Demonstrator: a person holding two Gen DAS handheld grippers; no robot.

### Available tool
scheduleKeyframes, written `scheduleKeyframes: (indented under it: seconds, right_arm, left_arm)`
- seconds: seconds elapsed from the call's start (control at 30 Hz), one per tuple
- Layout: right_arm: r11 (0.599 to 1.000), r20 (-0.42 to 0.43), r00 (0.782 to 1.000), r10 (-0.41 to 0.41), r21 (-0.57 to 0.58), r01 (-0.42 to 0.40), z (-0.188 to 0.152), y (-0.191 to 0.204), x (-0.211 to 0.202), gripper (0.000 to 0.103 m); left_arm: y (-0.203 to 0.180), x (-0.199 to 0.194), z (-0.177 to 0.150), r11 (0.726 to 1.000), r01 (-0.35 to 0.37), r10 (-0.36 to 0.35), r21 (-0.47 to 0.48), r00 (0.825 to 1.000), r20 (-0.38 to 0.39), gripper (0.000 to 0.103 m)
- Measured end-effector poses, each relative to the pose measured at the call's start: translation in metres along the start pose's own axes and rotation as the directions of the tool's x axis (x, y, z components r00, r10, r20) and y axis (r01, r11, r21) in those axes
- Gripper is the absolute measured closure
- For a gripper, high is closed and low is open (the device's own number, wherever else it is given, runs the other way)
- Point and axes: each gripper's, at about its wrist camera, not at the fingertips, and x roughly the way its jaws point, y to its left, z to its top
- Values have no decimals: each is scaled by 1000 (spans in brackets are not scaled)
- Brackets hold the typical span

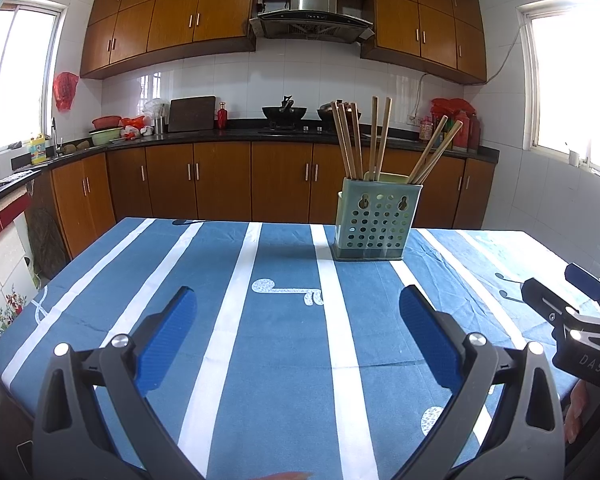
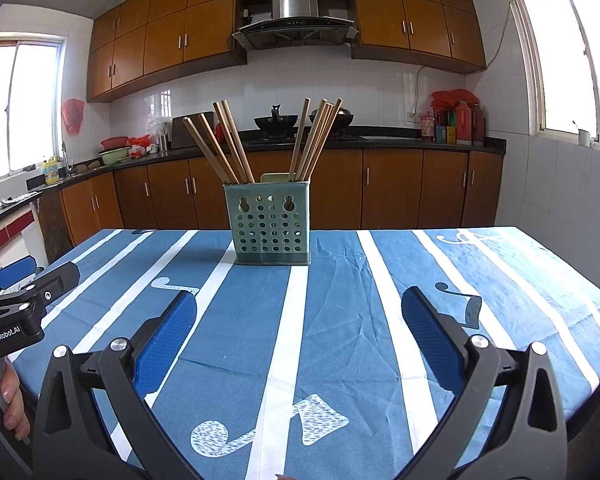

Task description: Organize utensils

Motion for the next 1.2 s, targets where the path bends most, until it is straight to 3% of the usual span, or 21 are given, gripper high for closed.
scheduleKeyframes:
  seconds: [1.2]
  right_arm:
    - [1000,-1,1000,0,2,0,-3,4,-1,2]
  left_arm:
    - [0,-2,0,1000,0,0,-4,1000,2,4]
